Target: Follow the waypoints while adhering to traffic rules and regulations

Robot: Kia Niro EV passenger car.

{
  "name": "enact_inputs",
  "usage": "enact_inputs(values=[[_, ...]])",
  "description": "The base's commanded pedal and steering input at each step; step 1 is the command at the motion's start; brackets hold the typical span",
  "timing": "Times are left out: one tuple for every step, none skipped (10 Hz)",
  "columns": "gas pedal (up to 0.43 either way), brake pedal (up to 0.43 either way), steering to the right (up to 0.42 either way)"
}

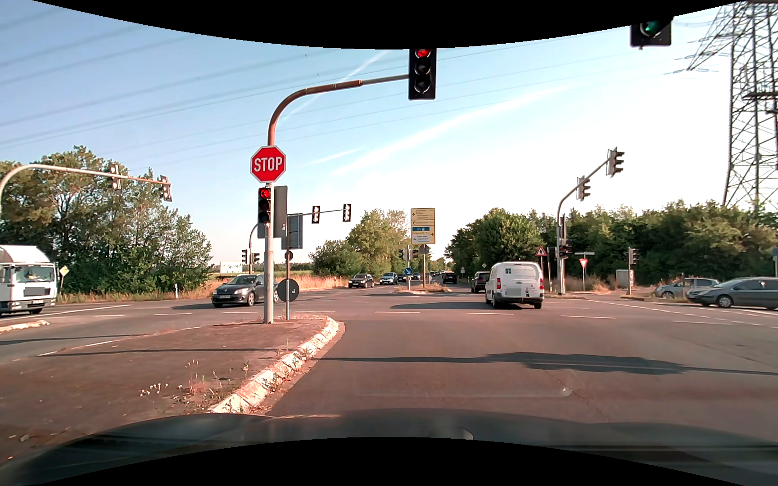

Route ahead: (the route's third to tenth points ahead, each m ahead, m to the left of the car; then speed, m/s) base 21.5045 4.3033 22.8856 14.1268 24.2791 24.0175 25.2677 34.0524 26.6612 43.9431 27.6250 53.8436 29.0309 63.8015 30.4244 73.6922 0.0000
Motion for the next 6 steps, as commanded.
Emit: enact_inputs(values=[[0.000, 0.287, -0.002], [0.000, 0.287, -0.002], [0.000, 0.287, -0.002], [0.000, 0.287, -0.002], [0.000, 0.287, -0.002], [0.000, 0.287, -0.002]])
